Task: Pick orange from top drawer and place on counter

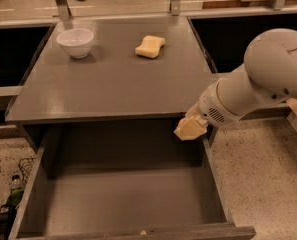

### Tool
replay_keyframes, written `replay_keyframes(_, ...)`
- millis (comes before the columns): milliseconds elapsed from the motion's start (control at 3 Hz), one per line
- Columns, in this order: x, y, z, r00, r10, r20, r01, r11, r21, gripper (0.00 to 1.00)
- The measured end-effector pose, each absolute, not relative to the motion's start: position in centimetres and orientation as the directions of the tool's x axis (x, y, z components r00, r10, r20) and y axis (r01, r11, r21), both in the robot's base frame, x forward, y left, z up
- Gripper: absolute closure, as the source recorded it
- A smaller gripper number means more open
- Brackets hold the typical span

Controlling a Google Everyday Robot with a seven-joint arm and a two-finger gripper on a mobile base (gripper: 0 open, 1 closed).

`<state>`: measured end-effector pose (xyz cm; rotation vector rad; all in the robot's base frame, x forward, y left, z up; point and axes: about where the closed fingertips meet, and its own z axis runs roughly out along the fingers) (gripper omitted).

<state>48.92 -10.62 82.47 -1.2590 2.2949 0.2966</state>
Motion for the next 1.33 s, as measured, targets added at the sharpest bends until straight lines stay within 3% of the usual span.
replay_keyframes(1333,53.9,-10.9,85.0,-0.462,-0.716,-0.524,-0.783,0.607,-0.139,1.00)
